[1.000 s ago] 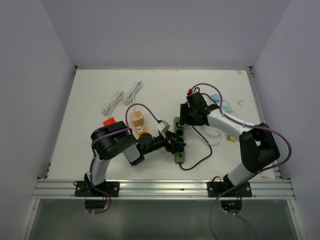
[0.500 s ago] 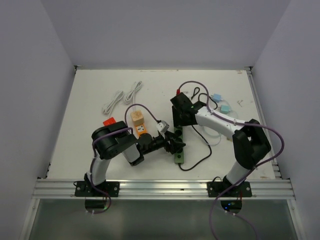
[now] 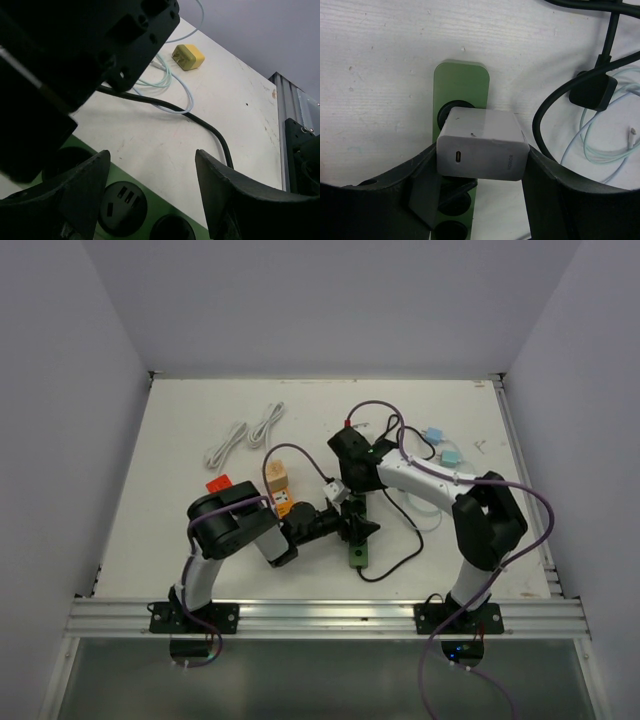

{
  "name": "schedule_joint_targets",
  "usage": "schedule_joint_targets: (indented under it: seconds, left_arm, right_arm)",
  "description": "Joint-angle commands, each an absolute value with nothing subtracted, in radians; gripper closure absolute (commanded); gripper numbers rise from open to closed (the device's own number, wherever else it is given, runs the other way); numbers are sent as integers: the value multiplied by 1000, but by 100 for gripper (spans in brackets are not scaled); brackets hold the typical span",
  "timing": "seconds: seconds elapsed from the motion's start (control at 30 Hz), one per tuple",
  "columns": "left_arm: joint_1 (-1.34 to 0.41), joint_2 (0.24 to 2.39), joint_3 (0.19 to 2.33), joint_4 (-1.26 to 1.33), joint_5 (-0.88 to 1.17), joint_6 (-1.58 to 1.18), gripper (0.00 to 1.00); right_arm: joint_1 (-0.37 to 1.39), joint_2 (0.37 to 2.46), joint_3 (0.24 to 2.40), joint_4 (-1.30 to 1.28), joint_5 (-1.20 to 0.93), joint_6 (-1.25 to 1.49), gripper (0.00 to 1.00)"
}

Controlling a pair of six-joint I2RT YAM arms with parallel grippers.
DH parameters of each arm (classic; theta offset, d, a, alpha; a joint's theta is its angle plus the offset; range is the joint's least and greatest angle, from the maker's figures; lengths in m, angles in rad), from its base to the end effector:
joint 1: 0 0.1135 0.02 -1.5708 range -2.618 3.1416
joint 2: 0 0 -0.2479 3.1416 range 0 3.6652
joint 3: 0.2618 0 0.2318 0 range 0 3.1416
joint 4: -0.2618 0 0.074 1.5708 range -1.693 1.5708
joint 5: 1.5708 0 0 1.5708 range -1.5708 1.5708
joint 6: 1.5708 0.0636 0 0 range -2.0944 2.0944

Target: Pull the plug off the socket

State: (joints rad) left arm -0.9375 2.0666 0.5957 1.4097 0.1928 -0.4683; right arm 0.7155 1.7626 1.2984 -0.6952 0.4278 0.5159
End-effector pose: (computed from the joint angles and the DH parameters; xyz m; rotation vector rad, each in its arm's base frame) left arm 0.2009 -0.2943 0.1064 0.5689 1.6867 -1.2087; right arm 0.2793 0.2078 0.1894 -0.1397 2.5599 -0.1456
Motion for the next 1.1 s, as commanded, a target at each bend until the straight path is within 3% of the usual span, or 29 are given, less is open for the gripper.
schedule_joint_targets:
  seconds: [0.0,0.43,0.87,0.97,1.07]
  left_arm:
    - [-942,2140,616,1042,109,-416,26]
    - [-982,2191,683,841,-28,-393,27]
    - [-980,2233,638,943,48,-482,26]
    - [-980,2232,638,939,46,-480,26]
    - [-980,2230,640,927,41,-472,26]
  right_arm:
    - [742,1735,1387,-739,440,502,100]
    - [723,1741,1413,-747,355,511,100]
    - [503,1614,1104,-471,-30,583,100]
    - [520,1631,1120,-474,-2,587,100]
    - [596,1660,1210,-586,164,568,100]
